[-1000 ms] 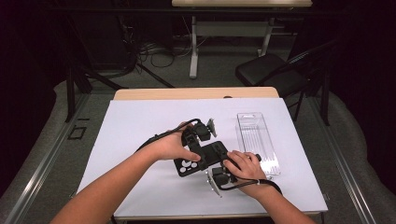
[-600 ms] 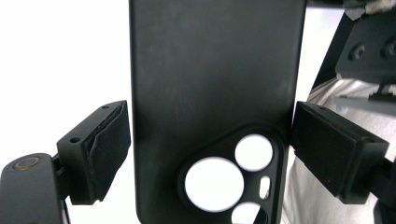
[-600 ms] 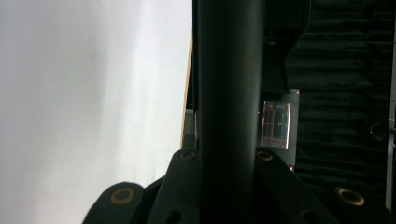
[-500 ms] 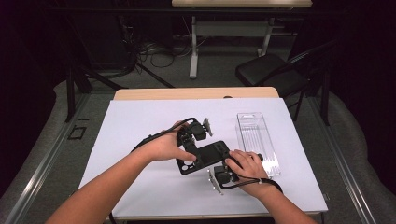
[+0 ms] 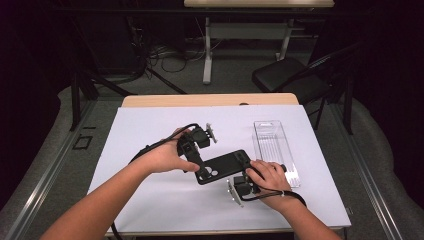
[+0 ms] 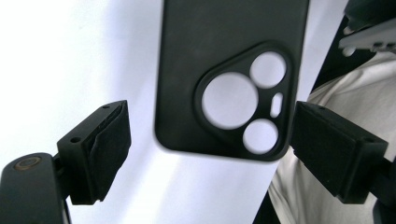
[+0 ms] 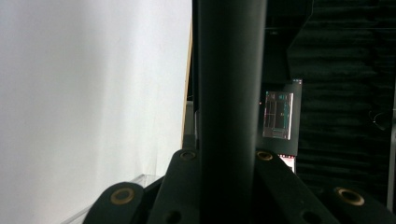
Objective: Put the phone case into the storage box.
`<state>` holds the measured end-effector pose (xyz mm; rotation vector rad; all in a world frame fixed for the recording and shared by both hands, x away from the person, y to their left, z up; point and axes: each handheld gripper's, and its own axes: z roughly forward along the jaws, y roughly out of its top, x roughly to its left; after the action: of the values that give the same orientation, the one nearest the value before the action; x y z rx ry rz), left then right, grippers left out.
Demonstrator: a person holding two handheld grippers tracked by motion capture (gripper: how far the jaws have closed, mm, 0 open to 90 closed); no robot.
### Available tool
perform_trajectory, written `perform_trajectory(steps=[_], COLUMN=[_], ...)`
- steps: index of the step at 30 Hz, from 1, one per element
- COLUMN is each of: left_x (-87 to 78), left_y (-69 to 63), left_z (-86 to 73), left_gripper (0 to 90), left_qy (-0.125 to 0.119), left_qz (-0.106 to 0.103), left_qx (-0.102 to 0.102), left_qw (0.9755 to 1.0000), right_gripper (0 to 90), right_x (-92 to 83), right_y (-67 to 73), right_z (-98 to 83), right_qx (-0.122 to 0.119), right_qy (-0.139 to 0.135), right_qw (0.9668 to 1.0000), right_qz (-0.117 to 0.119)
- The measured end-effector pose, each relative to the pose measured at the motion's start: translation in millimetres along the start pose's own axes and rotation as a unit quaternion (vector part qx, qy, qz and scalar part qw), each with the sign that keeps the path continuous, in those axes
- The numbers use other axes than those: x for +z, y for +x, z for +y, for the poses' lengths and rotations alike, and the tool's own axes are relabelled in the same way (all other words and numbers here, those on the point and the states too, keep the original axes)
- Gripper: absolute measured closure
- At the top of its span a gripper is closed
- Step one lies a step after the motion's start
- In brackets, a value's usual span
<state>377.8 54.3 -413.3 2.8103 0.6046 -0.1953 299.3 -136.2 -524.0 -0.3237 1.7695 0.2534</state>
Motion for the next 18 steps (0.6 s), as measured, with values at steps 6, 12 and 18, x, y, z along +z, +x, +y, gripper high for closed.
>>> perform_trajectory(steps=[6,12,18], left_x=[-4.5,-6.0,-7.7], left_y=[6.6,13.5,18.2], left_z=[-9.3,-17.9,-25.1], left_gripper=[13.9,14.2,14.2], left_qy=[-0.009,-0.012,-0.015], left_qz=[0.004,0.009,0.014], left_qx=[-0.012,-0.020,-0.027], left_qw=[0.9999,0.9997,0.9994], right_gripper=[88.3,88.2,88.2], right_x=[-0.9,-2.4,-2.7], right_y=[0.3,-1.8,-2.9], right_z=[-5.2,-7.5,-8.3], right_qx=[0.004,0.009,0.014], right_qy=[0.003,0.004,0.000], right_qw=[1.0000,0.9999,0.9998], right_qz=[0.005,0.006,0.011])
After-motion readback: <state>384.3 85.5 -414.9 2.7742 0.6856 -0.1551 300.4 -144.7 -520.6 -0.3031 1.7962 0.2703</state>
